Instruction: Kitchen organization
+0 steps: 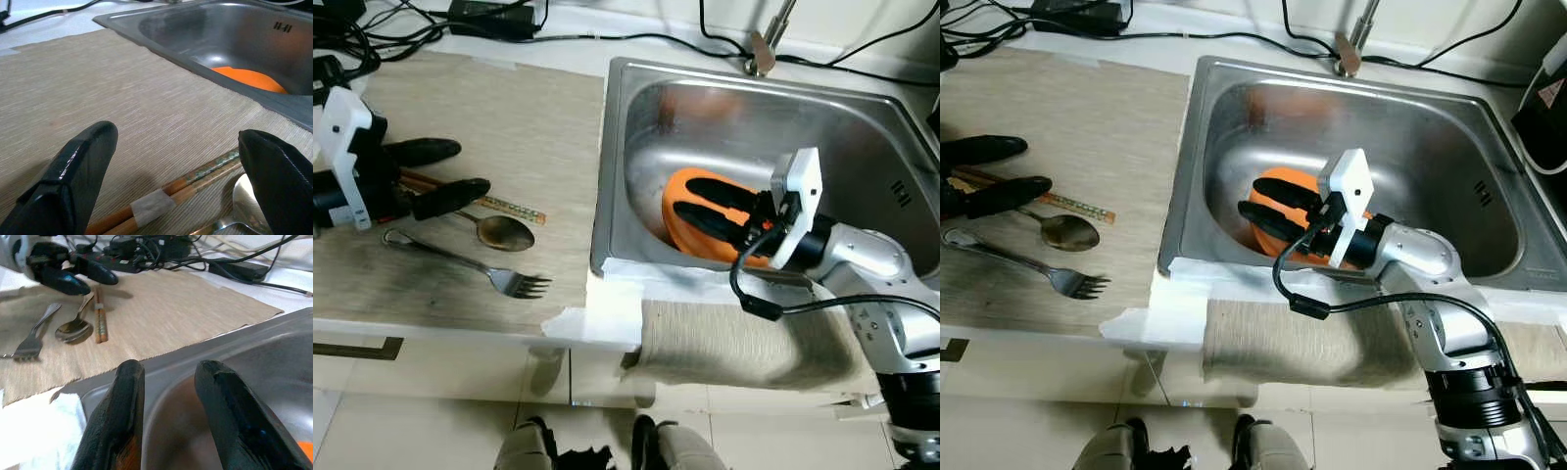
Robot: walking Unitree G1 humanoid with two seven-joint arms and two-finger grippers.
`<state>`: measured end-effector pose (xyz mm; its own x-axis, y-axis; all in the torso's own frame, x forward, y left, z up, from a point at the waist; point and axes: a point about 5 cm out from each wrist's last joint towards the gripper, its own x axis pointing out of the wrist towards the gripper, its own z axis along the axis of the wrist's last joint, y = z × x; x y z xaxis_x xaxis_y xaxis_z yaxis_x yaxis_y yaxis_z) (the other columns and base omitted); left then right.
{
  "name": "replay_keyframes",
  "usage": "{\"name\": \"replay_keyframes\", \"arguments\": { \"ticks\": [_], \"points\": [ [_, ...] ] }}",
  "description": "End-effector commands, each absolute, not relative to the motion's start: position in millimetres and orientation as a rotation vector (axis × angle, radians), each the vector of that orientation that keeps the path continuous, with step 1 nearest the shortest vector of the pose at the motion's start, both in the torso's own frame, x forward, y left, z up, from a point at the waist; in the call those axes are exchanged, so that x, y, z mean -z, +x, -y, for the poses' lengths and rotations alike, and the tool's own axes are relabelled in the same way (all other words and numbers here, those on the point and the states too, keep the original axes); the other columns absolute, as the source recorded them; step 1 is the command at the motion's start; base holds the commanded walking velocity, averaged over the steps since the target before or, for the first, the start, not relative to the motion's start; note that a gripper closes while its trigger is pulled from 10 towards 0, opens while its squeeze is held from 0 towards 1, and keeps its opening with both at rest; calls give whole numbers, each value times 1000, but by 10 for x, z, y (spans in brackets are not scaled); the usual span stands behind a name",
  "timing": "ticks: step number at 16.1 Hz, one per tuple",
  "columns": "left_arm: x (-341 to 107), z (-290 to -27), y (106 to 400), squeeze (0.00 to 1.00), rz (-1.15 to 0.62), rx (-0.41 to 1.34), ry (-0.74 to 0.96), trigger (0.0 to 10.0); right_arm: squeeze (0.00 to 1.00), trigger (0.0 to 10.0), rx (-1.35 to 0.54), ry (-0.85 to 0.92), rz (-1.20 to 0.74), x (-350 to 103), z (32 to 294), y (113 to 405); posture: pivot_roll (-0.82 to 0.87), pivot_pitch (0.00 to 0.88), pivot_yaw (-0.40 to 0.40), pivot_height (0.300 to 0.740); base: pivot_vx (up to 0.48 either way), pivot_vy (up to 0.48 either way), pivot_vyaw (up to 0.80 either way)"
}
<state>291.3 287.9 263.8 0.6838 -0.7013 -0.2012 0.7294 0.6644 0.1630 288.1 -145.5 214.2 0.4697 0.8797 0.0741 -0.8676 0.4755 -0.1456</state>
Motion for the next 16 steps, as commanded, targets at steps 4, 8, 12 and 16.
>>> {"name": "replay_keyframes", "arguments": {
  "ticks": [4, 8, 12, 16],
  "points": [
    [-2664, -2905, 2870, 1000, -185, 949, 281, 10000, 0, 10000, -1121, -128, 123, -2125, 1550, 2799, -162, 188, -97, 740, 0, 0, 0],
    [-2576, -2954, 2857, 1000, -220, 957, 275, 10000, 0, 10000, -1108, -111, 122, -2124, 1619, 2835, -156, 195, -90, 740, 0, 0, 0],
    [-2611, -2944, 2950, 1000, -300, 1062, 288, 10000, 0, 10000, -1184, -126, 101, -2108, 1561, 2855, -144, 197, -83, 740, 0, 0, 0],
    [-2518, -2953, 3056, 0, -323, 1014, 337, 10000, 0, 10000, -1210, -143, 92, -2100, 1551, 2849, -151, 194, -81, 740, 0, 0, 0]
  ]
}}
